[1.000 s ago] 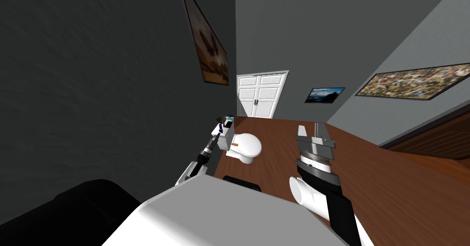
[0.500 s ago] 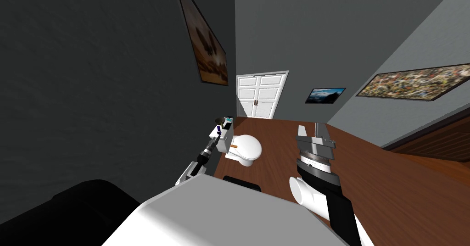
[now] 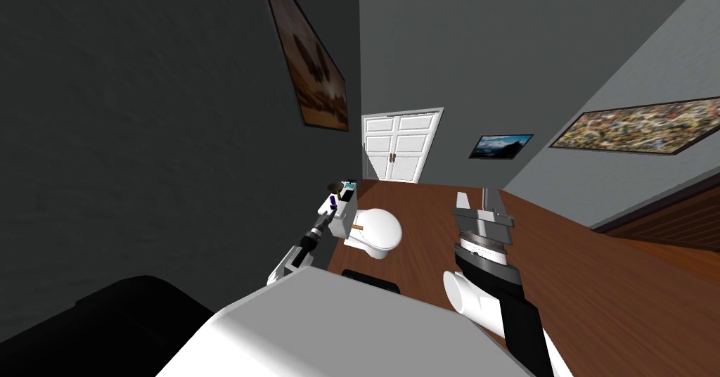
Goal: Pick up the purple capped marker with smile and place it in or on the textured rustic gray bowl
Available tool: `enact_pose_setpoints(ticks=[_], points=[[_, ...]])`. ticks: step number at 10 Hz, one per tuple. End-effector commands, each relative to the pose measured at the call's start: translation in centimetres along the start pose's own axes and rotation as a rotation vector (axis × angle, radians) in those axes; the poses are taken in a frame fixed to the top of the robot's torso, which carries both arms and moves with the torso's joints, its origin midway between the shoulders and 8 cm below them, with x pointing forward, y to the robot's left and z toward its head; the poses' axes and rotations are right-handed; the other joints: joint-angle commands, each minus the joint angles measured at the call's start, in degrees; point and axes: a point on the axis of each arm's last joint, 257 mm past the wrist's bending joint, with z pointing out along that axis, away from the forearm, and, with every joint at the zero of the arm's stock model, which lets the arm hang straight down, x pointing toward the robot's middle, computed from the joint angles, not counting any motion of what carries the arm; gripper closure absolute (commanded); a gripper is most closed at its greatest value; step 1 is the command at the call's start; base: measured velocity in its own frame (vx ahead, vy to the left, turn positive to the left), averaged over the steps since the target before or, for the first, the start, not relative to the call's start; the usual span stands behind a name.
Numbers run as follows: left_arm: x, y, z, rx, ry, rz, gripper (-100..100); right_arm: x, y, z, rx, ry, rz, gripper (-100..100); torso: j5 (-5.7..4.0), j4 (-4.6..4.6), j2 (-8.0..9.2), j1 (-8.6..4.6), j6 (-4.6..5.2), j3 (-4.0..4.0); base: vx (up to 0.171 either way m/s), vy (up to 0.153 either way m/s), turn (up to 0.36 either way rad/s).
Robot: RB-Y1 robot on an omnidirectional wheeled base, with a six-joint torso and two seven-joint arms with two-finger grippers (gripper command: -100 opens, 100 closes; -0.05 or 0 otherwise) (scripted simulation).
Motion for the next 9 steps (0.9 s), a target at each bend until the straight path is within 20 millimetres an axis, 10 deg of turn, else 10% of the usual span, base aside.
enact_pose_setpoints(ticks=[1, 3, 4, 5, 6, 9], points=[[0.22, 1.36, 0.07, -0.019, 0.016, 0.049, -100, 0.00, 0.00, 0.00, 0.000, 0.000, 0.000, 0, 0.00, 0.00, 0.00, 0.00, 0.00, 0.00, 0.116, 0.000, 0.001], [0.27, 1.43, 0.17, -0.021, 0.018, 0.055, -100, 0.00, 0.00, 0.00, 0.000, 0.000, 0.000, 0, 0.01, -0.02, -0.09, 0.04, 0.00, -0.05, 0.088, 0.007, -0.002], [0.29, 1.53, 0.20, -0.023, 0.019, 0.059, 0, 0.00, 0.00, 0.00, 0.000, 0.000, 0.000, 0, 0.00, 0.01, 0.10, 0.02, 0.00, 0.04, 0.010, 0.001, 0.000], [0.28, 1.51, 0.20, -0.022, 0.019, 0.059, -100, 0.00, 0.00, 0.00, 0.000, 0.000, 0.000, 0, 0.00, 0.05, 0.26, 0.01, 0.00, 0.14, 0.000, 0.000, 0.000], [0.28, 1.51, 0.20, -0.022, 0.019, 0.059, 100, 0.00, 0.00, 0.00, 0.000, 0.000, 0.000, 0, 0.00, 0.07, 0.33, 0.00, 0.00, 0.19, 0.000, 0.000, 0.000], [0.28, 1.51, 0.21, -0.022, 0.019, 0.059, 100, 0.00, 0.00, 0.01, 0.000, 0.000, 0.000, 0, 0.00, 0.08, 0.39, 0.00, 0.00, 0.22, 0.000, 0.000, 0.000]])
